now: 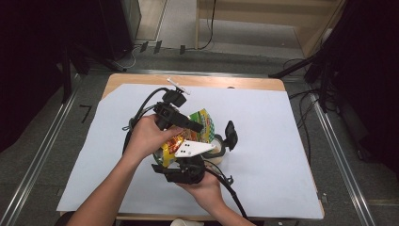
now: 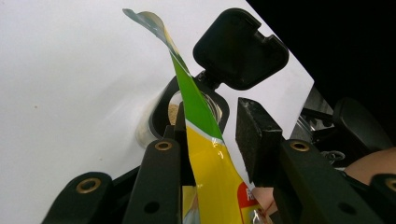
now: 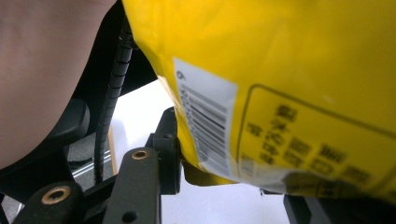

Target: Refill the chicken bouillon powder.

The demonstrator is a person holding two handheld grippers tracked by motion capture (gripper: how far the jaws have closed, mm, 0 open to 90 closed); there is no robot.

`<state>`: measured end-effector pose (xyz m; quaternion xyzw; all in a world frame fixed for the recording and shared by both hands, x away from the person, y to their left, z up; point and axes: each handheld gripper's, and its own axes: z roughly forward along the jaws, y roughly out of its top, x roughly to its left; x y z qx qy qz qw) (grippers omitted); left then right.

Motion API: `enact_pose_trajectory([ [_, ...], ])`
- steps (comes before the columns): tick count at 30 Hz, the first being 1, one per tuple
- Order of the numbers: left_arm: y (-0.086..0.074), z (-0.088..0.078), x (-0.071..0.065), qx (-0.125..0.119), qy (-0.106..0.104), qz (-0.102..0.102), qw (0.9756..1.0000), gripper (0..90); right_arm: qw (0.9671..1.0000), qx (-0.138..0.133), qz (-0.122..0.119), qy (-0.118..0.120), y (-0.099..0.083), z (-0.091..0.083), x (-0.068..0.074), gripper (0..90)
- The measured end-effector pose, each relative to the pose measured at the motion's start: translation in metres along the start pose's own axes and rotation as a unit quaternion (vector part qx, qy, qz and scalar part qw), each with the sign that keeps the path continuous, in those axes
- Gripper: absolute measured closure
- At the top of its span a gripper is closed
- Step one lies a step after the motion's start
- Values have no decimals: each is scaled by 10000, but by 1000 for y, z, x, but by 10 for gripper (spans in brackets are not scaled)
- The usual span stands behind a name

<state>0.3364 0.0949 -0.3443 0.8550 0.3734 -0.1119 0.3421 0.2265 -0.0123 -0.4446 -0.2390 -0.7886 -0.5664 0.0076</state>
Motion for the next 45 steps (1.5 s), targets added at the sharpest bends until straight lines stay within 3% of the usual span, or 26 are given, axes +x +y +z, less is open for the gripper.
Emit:
enact_pose_trajectory([
  [18, 0, -6, -1, -45, -18, -4, 10000, 710, 10000, -7, -66, 3, 5, 0, 1, 615],
  [23, 0, 1, 0, 59, 2, 27, 10000, 715, 10000, 5, 24, 19, 1, 1, 0, 616],
  [45, 0, 1, -1, 40, -5, 62, 10000, 709, 10000, 28, -40, -25, 0, 0, -1, 616],
])
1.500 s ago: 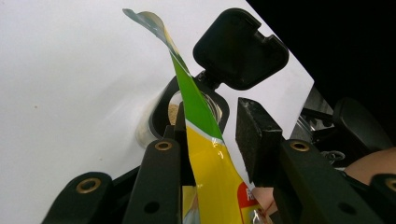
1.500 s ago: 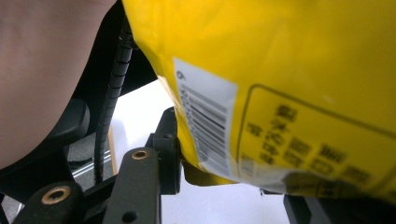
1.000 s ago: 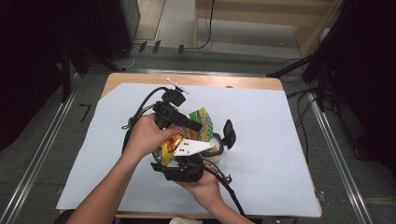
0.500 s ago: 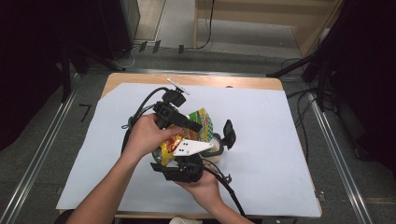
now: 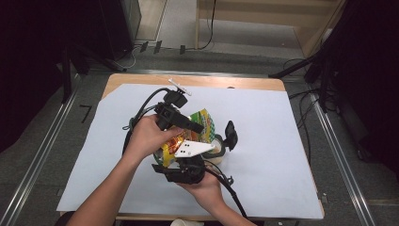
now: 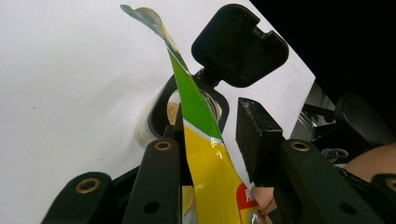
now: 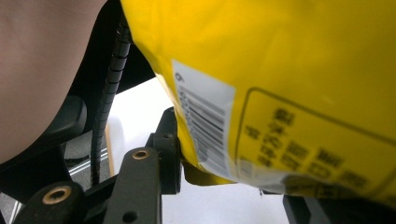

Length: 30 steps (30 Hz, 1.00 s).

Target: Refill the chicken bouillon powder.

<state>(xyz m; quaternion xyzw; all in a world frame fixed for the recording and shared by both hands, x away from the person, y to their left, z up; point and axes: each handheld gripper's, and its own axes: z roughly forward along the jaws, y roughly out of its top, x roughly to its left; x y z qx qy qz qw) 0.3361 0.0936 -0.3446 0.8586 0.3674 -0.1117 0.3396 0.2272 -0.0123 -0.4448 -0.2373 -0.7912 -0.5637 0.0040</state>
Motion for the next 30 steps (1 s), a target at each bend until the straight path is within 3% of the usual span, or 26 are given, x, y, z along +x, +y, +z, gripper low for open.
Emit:
enact_pose_trajectory([
  [30, 0, -1, 2, -20, -55, -67, 10000, 708, 10000, 30, 21, -2, 2, -1, 0, 616],
])
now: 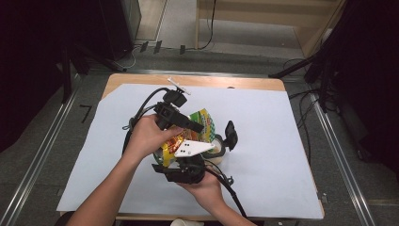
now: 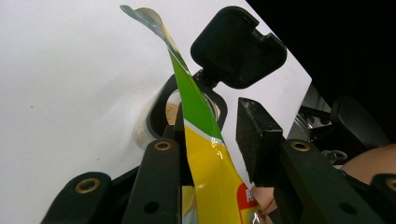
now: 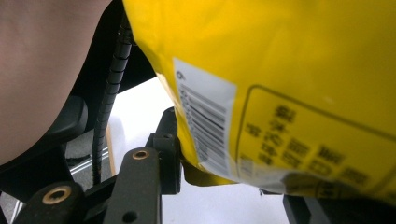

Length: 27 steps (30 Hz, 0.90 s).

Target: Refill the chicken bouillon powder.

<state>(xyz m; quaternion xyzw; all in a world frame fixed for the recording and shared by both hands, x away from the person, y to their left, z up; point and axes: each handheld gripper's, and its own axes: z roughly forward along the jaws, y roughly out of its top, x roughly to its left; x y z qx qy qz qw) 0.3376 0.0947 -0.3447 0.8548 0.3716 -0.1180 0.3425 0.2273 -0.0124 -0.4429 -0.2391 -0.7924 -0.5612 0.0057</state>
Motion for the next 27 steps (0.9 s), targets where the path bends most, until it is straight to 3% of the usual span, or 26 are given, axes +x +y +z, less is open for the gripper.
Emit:
enact_pose_trajectory([
  [27, 1, 1, 1, -8, -44, 6, 10000, 705, 10000, 44, 9, -16, 1, -2, -1, 616],
])
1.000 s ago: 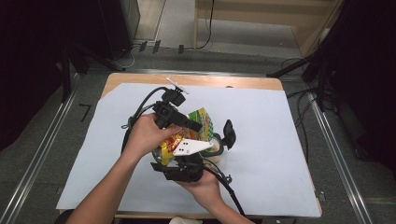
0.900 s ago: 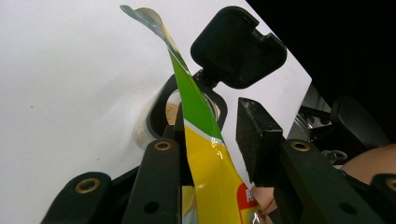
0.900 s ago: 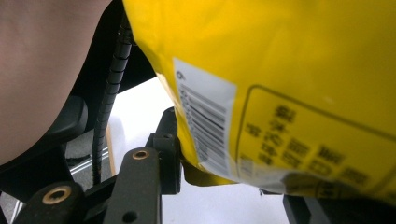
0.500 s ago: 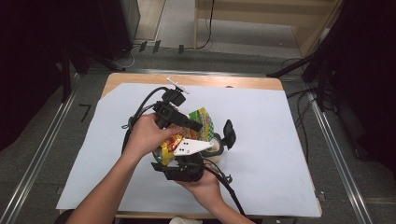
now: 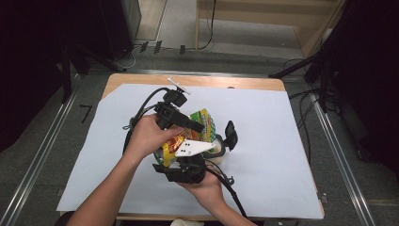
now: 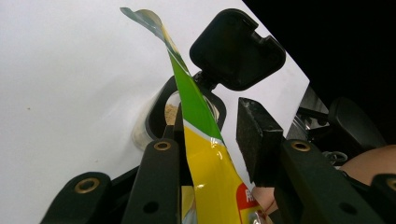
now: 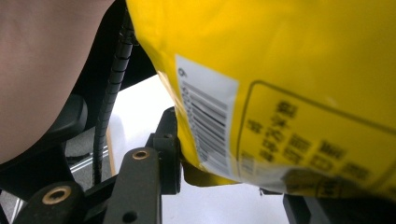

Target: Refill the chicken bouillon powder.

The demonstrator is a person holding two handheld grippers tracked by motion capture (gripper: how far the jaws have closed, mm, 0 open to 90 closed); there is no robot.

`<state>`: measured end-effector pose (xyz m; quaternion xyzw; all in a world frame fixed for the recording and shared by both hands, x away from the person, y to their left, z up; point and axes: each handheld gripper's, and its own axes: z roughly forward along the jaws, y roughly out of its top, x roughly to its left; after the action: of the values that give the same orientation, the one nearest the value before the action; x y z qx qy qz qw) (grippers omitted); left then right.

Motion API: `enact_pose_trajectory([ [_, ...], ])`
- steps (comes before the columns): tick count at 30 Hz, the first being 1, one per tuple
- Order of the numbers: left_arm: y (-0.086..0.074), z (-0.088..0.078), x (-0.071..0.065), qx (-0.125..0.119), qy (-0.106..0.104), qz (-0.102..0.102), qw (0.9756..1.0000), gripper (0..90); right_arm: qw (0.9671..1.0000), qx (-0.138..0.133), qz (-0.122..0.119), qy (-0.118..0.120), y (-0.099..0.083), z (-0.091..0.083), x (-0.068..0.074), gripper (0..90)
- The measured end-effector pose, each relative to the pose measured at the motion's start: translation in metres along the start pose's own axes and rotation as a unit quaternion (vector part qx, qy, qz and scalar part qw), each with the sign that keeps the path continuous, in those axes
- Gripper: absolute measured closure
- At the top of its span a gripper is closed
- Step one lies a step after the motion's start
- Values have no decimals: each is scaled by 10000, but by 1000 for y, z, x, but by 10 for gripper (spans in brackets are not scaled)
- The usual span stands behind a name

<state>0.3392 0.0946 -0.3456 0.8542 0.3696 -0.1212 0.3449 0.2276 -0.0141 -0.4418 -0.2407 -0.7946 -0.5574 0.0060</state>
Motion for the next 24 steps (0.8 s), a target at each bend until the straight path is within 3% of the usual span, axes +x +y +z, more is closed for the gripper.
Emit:
enact_pose_trajectory([
  [24, 1, 2, 0, 50, -22, 17, 10000, 706, 10000, 20, 82, 17, 1, -1, 1, 615],
])
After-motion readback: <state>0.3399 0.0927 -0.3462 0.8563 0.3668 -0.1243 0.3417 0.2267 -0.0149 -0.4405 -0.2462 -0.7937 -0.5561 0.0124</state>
